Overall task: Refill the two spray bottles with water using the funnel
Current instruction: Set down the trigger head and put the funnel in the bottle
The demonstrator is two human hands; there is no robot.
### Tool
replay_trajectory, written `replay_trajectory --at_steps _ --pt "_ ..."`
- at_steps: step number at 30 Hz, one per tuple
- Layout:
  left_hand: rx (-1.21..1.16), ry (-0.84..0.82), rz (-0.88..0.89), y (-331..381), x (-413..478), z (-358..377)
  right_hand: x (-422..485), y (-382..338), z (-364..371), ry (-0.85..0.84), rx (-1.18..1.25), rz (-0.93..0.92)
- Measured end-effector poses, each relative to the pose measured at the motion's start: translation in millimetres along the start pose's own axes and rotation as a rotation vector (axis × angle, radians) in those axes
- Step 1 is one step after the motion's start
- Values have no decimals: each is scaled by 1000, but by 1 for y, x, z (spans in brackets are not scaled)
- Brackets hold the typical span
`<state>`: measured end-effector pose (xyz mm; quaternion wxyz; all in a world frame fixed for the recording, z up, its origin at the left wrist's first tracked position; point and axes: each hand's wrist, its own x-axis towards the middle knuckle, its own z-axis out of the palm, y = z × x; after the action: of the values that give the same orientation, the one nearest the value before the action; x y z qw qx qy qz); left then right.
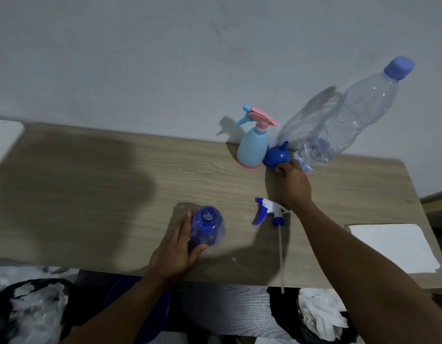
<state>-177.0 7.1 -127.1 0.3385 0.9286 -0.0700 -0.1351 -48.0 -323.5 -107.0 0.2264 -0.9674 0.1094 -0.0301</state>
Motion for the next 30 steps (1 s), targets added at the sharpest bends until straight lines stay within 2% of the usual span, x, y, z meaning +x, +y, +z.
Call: replay_trajectory --at_steps 5,10,12,19,22,26,30 --pt "-6 76 49 -5 -4 1 -29 -17 -22 213 226 -48" --pt "-27 82 96 -4 -7 -1 -79 -58 -59 327 463 104" --pt "-42 93 115 -2 -8 -3 -99 -72 -72 341 565 108" --pt "-45 198 278 3 -20 -11 -155 -119 -104 153 809 80" --pt "3 258 342 12 -25 -14 -165 -136 -116 81 1052 192" --pt "-63 266 393 17 -30 -16 -170 -159 -117 -71 1470 317" --pt "-59 245 385 18 -34 -20 -174 -168 -106 -215 1557 391"
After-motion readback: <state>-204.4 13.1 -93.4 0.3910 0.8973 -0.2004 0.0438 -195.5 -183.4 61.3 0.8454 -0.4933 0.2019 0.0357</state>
